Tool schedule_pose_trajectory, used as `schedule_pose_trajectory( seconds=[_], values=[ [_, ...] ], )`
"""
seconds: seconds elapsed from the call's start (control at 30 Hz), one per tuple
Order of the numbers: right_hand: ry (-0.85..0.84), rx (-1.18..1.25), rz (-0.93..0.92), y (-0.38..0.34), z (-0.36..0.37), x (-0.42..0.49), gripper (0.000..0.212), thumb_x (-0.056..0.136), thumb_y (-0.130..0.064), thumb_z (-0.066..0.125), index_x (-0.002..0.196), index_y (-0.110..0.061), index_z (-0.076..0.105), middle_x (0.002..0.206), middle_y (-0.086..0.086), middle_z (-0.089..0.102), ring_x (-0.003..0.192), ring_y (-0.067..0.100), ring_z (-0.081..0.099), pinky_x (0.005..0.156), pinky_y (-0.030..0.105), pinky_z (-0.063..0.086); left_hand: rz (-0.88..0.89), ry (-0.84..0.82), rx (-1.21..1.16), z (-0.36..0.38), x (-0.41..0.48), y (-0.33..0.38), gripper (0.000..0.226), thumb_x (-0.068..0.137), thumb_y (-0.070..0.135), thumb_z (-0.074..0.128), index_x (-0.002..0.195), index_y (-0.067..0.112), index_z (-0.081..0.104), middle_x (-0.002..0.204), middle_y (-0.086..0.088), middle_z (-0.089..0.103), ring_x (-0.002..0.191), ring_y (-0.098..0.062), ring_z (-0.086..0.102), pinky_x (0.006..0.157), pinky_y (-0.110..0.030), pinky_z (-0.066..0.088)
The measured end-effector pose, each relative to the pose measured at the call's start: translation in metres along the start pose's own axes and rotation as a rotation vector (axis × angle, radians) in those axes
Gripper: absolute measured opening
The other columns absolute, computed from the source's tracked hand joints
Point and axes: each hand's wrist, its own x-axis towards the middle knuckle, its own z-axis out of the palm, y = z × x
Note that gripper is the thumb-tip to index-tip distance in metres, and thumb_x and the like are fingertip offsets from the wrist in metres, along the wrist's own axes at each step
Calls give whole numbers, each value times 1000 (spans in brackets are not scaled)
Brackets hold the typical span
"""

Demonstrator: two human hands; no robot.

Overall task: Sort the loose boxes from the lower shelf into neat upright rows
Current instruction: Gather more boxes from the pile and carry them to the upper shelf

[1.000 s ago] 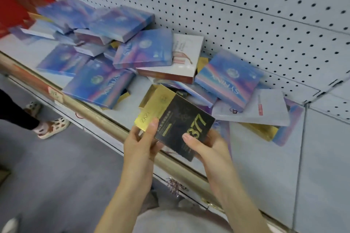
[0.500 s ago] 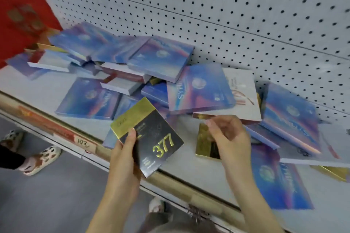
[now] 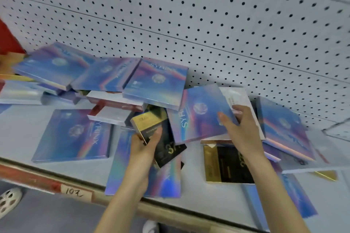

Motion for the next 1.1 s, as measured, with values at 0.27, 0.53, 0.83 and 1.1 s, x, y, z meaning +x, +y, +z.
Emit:
schedule_pose_trajectory(
  seconds=[0.27,0.53,0.83,1.1],
  values=[
    [5,402,216,0,3,-5,36,86,-16,70,117,-21,52,111,4,63,89,14,65,53,15,51,-97,58,-56,18,25,-10,37,81,18,72,114,10,57,103,-11,72,93,-28,70,83,-46,57],
    [-169,634,321,20,-17,-48,35,82,-1,67,113,-16,63,92,5,75,78,19,72,62,24,57,-114,88,-84,5,-18,-14,38,78,17,72,112,9,60,96,-10,74,79,-23,72,56,-32,58],
    [-262,663,352,96,-73,-118,60,66,-5,78,122,-14,60,99,6,75,92,23,70,76,31,49,-71,-11,65,26,-97,-55,63,55,21,85,112,14,60,105,-10,72,95,-30,69,77,-48,57],
    [-146,809,335,175,-173,-184,65,67,-3,77,126,-19,56,108,10,72,104,27,68,79,36,56,151,-103,299,97,-193,-96,54,52,13,86,101,20,64,91,-2,75,88,-26,71,82,-49,56]
  ],
)
